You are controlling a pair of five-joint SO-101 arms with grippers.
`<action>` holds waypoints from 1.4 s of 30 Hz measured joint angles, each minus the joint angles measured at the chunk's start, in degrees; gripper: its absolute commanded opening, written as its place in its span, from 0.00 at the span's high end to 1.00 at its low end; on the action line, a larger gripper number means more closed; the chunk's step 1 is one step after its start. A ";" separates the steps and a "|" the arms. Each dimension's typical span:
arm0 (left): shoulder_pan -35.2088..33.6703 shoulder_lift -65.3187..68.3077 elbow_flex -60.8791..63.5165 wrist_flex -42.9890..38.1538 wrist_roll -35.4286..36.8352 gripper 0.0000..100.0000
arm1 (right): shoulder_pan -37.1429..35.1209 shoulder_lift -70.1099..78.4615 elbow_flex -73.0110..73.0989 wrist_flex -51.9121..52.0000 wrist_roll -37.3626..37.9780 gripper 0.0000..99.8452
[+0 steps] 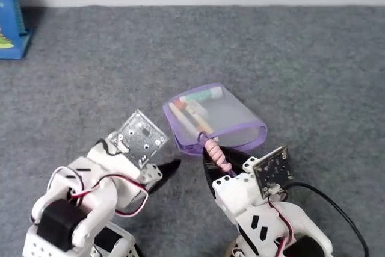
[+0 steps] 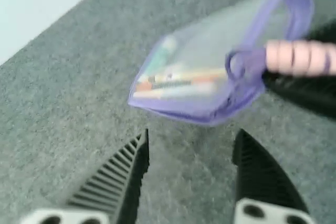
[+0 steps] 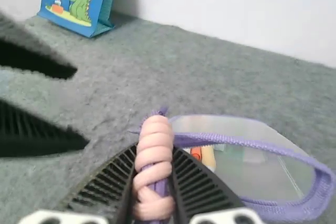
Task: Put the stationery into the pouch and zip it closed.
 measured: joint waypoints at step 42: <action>9.49 -10.20 27.34 -26.99 -0.35 0.71 | -6.95 -0.70 -10.55 9.14 0.00 0.99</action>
